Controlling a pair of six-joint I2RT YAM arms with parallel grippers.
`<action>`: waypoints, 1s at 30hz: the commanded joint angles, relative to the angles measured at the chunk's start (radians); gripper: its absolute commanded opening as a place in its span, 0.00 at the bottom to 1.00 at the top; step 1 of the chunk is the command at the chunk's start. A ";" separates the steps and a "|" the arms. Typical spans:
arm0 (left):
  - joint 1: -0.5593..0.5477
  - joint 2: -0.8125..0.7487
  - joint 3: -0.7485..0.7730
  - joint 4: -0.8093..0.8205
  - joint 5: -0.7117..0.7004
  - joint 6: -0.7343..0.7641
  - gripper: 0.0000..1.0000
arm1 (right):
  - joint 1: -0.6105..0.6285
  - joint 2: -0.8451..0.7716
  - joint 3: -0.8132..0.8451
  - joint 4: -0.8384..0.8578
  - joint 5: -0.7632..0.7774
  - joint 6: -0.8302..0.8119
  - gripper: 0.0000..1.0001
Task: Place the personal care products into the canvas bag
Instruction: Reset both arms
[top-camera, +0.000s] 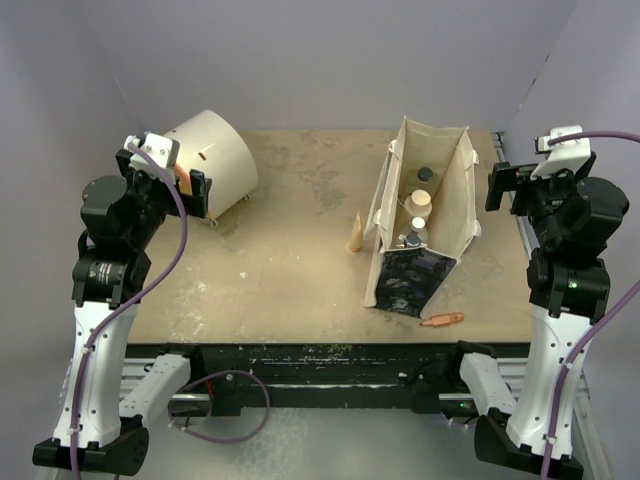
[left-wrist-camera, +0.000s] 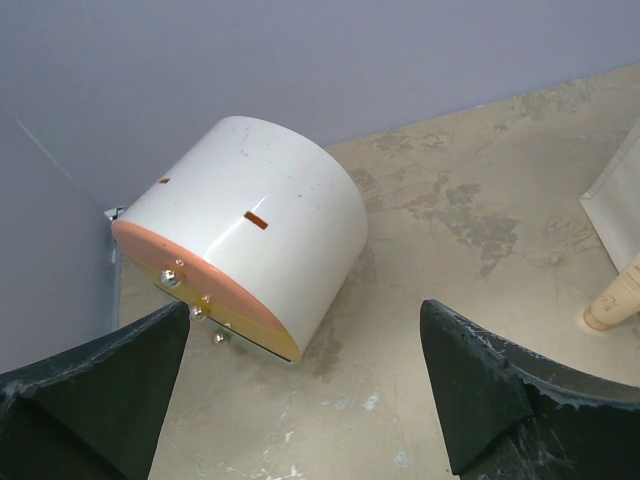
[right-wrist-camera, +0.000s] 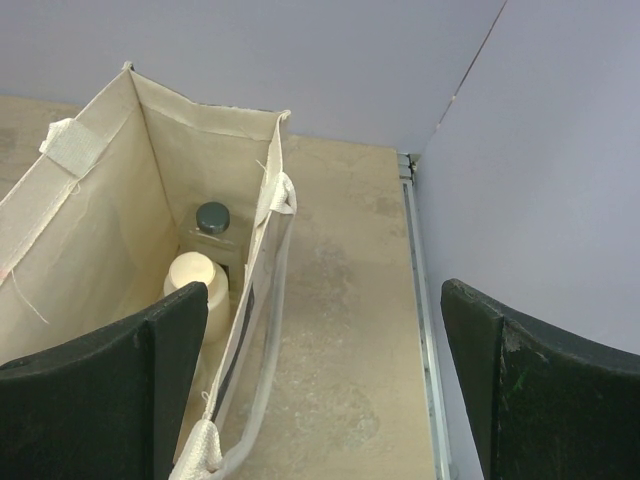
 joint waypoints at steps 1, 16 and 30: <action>0.009 -0.005 -0.004 0.052 -0.007 -0.029 0.99 | -0.006 0.002 0.020 0.038 -0.015 0.002 1.00; 0.010 -0.004 0.000 0.045 -0.022 -0.053 0.99 | -0.006 -0.004 0.011 0.041 -0.018 -0.001 1.00; 0.009 -0.009 0.000 0.042 -0.011 -0.048 0.99 | -0.006 -0.004 0.011 0.039 -0.021 0.000 1.00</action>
